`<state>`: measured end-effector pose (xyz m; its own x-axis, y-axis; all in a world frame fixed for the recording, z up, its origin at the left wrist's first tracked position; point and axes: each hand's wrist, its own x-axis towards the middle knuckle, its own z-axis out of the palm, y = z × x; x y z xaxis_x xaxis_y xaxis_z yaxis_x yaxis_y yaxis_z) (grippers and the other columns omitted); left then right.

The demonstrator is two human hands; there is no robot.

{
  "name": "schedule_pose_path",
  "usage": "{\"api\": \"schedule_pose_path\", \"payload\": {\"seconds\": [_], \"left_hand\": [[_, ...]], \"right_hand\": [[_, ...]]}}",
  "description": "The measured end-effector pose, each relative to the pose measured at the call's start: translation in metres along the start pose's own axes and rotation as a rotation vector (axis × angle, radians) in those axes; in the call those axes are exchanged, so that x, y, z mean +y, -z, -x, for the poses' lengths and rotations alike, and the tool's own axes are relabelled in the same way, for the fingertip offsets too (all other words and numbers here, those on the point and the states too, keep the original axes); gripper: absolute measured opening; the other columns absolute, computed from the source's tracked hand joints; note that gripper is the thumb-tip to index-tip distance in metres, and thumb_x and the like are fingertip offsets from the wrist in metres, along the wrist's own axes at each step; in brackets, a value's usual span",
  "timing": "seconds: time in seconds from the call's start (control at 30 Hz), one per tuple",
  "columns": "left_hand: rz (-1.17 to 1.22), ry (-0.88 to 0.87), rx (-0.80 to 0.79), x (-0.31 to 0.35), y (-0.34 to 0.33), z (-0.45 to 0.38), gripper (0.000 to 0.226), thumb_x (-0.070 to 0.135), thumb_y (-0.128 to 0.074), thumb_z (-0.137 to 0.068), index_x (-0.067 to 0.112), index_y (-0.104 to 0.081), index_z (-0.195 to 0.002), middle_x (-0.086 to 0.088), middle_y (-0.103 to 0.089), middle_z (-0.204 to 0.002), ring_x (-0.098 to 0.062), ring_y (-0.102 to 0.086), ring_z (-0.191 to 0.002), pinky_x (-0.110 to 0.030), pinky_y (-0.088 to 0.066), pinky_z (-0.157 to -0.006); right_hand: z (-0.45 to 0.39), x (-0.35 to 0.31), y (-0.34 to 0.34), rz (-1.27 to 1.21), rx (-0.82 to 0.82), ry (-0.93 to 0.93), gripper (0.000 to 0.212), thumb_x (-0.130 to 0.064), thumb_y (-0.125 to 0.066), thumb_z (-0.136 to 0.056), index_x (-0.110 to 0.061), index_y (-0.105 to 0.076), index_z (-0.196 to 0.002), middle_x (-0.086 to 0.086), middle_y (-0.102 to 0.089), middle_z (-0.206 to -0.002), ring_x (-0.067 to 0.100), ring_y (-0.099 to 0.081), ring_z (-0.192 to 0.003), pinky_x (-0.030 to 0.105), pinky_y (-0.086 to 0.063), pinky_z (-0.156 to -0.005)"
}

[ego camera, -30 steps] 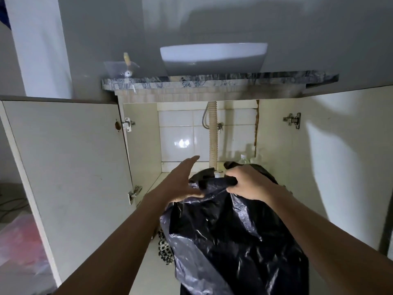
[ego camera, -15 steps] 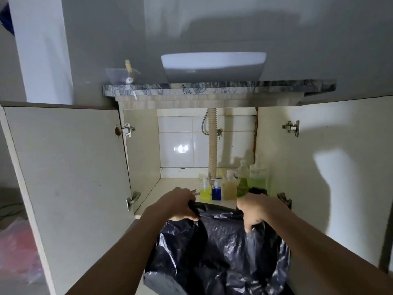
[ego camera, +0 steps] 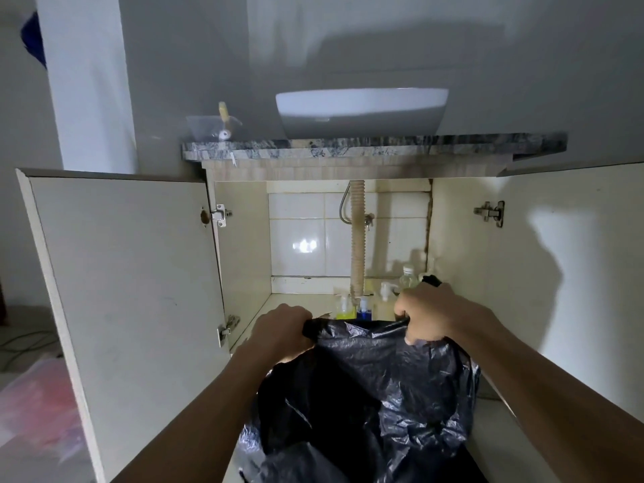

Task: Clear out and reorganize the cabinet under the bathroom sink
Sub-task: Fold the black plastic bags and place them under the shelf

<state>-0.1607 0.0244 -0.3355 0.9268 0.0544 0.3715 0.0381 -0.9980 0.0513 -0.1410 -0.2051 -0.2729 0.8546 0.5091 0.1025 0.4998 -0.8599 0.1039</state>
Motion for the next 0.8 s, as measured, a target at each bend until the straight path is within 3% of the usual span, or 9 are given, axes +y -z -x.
{"api": "schedule_pose_path", "payload": {"seconds": [0.17,0.3,0.33,0.37,0.4,0.43,0.53,0.63,0.8], "left_hand": [[0.02,0.046,0.068,-0.006,0.001,-0.001,0.019,0.037,-0.058,-0.086,0.02,-0.062,-0.094,-0.001,-0.063,-0.092,-0.024,-0.062,-0.091,-0.029,-0.041,-0.067],[0.1,0.069,0.069,-0.005,0.006,-0.003,0.02,0.04,-0.06,-0.085,0.021,-0.062,-0.091,-0.001,-0.065,-0.093,-0.024,-0.062,-0.089,-0.029,-0.042,-0.065],[0.103,0.07,0.062,-0.004,0.007,-0.002,0.02,0.039,-0.061,-0.084,0.021,-0.062,-0.093,-0.001,-0.065,-0.095,-0.024,-0.062,-0.091,-0.029,-0.04,-0.065],[0.102,0.07,0.055,-0.003,0.007,-0.001,0.02,0.038,-0.061,-0.084,0.021,-0.063,-0.096,-0.001,-0.065,-0.097,-0.024,-0.061,-0.093,-0.029,-0.039,-0.066],[0.099,0.07,0.048,-0.004,0.007,0.0,0.021,0.037,-0.061,-0.084,0.022,-0.063,-0.098,0.0,-0.065,-0.1,-0.024,-0.061,-0.095,-0.029,-0.039,-0.067],[0.099,0.07,0.039,-0.005,0.006,0.0,0.021,0.038,-0.061,-0.085,0.023,-0.063,-0.1,0.0,-0.065,-0.102,-0.024,-0.061,-0.098,-0.029,-0.04,-0.069],[0.091,0.078,0.016,-0.009,0.005,0.002,0.022,0.04,-0.061,-0.086,0.025,-0.065,-0.101,0.0,-0.065,-0.108,-0.024,-0.059,-0.104,-0.032,-0.045,-0.076],[0.065,0.073,-0.025,-0.01,0.008,0.003,0.023,0.044,-0.063,-0.086,0.027,-0.066,-0.102,0.002,-0.064,-0.112,-0.021,-0.057,-0.107,-0.031,-0.044,-0.079],[0.012,0.045,-0.257,-0.001,0.007,0.002,0.028,0.034,-0.07,-0.081,0.028,-0.069,-0.108,0.0,-0.067,-0.109,-0.02,-0.061,-0.102,-0.028,-0.043,-0.076]], "right_hand": [[0.029,-0.032,0.036,-0.202,0.234,0.266,0.033,-0.019,-0.071,-0.081,-0.023,-0.063,-0.113,-0.001,-0.065,-0.112,0.011,-0.057,-0.097,0.023,-0.037,-0.089],[0.031,-0.049,0.043,-0.126,0.324,0.37,0.031,-0.023,-0.069,-0.081,-0.028,-0.062,-0.11,-0.012,-0.066,-0.086,0.005,-0.05,-0.091,0.021,-0.003,-0.108],[0.026,-0.047,0.037,-0.14,0.285,0.355,0.031,-0.024,-0.07,-0.08,-0.028,-0.062,-0.109,-0.014,-0.062,-0.08,0.004,-0.05,-0.086,0.025,-0.004,-0.111],[0.022,-0.042,0.031,-0.173,0.211,0.312,0.033,-0.024,-0.072,-0.078,-0.027,-0.061,-0.109,-0.012,-0.06,-0.081,0.005,-0.049,-0.085,0.028,-0.017,-0.11],[0.018,-0.036,0.024,-0.202,0.115,0.249,0.038,-0.024,-0.074,-0.077,-0.025,-0.059,-0.111,-0.009,-0.059,-0.088,0.008,-0.048,-0.087,0.027,-0.034,-0.097],[0.014,-0.029,0.015,-0.196,0.013,0.183,0.043,-0.024,-0.076,-0.076,-0.022,-0.056,-0.114,-0.006,-0.057,-0.094,0.011,-0.049,-0.088,0.024,-0.039,-0.078],[0.002,-0.009,-0.011,-0.076,-0.166,0.059,0.036,-0.029,-0.076,-0.075,-0.012,-0.052,-0.095,-0.004,-0.049,-0.08,0.011,-0.048,-0.069,0.021,-0.033,-0.054],[-0.006,0.01,-0.029,-0.072,-0.195,-0.041,0.032,-0.029,-0.074,-0.078,-0.008,-0.051,-0.082,0.0,-0.049,-0.074,0.011,-0.044,-0.06,0.02,-0.031,-0.049],[-0.01,0.037,-0.043,-0.079,-0.202,-0.172,0.043,-0.029,-0.07,-0.081,-0.002,-0.058,-0.112,0.011,-0.063,-0.109,0.019,-0.055,-0.084,0.022,-0.041,-0.06]]}}
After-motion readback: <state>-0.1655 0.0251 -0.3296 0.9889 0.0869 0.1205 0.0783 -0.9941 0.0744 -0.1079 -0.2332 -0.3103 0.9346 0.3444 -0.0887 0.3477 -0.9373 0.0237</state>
